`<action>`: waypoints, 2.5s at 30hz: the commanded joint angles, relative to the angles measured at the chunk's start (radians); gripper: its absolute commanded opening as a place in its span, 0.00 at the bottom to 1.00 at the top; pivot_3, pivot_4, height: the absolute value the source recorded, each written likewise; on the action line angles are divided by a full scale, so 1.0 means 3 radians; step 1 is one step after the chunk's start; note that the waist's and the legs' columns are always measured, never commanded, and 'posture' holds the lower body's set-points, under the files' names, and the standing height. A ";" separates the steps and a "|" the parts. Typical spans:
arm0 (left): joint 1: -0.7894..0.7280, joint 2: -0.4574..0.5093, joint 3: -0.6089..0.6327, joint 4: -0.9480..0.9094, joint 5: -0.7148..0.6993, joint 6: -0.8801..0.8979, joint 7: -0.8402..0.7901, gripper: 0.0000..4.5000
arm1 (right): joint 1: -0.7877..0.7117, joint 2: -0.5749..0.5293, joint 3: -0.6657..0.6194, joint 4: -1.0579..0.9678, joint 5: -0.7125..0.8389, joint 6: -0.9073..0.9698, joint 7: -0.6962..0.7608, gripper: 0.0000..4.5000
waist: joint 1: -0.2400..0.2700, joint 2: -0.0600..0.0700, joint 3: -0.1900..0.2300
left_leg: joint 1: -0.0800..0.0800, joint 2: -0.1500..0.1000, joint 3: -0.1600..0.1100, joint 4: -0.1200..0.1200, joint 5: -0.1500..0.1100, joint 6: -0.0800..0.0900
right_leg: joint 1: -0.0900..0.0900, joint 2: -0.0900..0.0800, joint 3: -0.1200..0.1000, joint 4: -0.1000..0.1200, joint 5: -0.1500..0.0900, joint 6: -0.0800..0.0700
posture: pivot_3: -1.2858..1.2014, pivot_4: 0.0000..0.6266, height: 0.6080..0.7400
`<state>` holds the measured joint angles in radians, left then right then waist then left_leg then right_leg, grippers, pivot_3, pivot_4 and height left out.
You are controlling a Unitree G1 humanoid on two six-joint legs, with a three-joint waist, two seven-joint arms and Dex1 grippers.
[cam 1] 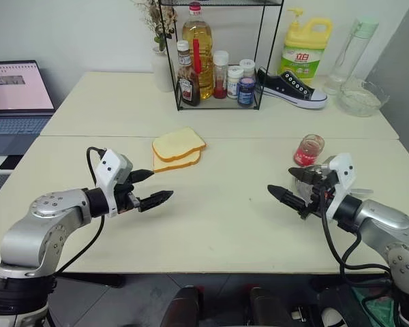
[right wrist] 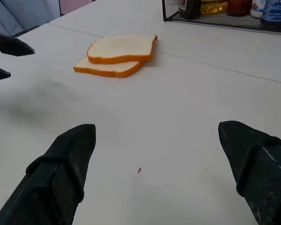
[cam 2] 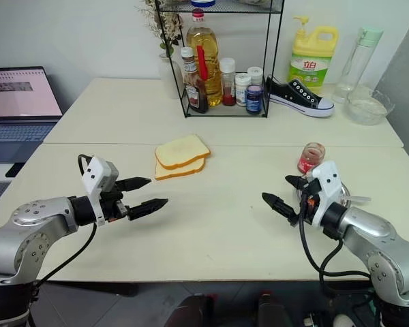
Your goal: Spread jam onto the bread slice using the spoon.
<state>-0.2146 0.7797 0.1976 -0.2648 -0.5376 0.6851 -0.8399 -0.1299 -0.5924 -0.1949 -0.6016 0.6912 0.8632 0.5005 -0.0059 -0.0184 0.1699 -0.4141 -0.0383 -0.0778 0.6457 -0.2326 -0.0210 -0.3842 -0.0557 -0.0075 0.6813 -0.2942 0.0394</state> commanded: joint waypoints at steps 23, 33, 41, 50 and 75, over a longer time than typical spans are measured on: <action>-0.2224 -0.0998 -0.0804 0.4149 0.1675 -0.2815 0.0311 1.00 | -0.0660 0.0199 0.0595 -0.0294 0.0165 0.0032 -0.0133 0.99 | -0.0011 -0.0004 0.0001 | -0.0005 -0.0005 0.0001 0.0002 0.0000 0.0000 | -0.0006 0.0001 -0.0007 0.0001 0.0001 0.0001 | 0.52 0.24 1.00; -0.2516 -0.1051 -0.0667 0.4714 0.1733 -0.2925 0.0461 0.72 | -0.0574 0.0204 0.0523 -0.0395 0.0232 0.0097 -0.0263 1.00 | -0.0019 -0.0005 0.0000 | -0.0007 -0.0005 0.0001 0.0003 0.0000 0.0000 | -0.0006 0.0001 -0.0007 0.0002 0.0001 0.0001 | 0.52 0.24 1.00; -0.2524 -0.1025 -0.0637 0.4796 0.1792 -0.2982 0.0453 0.15 | -0.0536 0.0151 0.0464 -0.0386 0.0228 0.0071 -0.0225 1.00 | -0.0043 -0.0005 0.0000 | -0.0006 -0.0005 0.0000 0.0003 0.0000 0.0000 | -0.0007 0.0001 -0.0008 0.0003 0.0001 0.0001 | 0.52 0.24 1.00; -0.2492 -0.1039 -0.0564 0.4372 0.1649 -0.3106 0.0077 0.00 | -0.0513 0.0038 0.0345 -0.0369 0.0297 0.0067 -0.0127 1.00 | -0.0053 -0.0005 0.0000 | -0.0007 -0.0005 -0.0001 0.0003 0.0000 0.0000 | -0.0007 0.0001 -0.0009 0.0004 0.0001 0.0001 | 0.52 0.24 1.00; -0.0087 -0.0385 -0.1455 0.0489 0.1800 -0.1910 -0.0653 0.00 | -0.0056 -0.0322 0.0172 -0.0706 0.0755 0.0187 -0.0120 1.00 | -0.0033 0.0002 -0.0004 | 0.0000 -0.0002 -0.0004 0.0003 0.0000 0.0001 | 0.0005 0.0000 -0.0005 0.0000 0.0000 0.0000 | 0.52 0.24 1.00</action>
<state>-0.2418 0.6695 -0.2511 -0.1070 -0.0259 0.0966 -1.0858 -0.1427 -0.6813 -0.1356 -0.7810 0.8939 0.9268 0.4643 -0.0159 -0.0178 0.1688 -0.4141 -0.0388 -0.0792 0.6467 -0.2327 -0.0207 -0.3823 -0.0556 -0.0086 0.6812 -0.2941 0.0392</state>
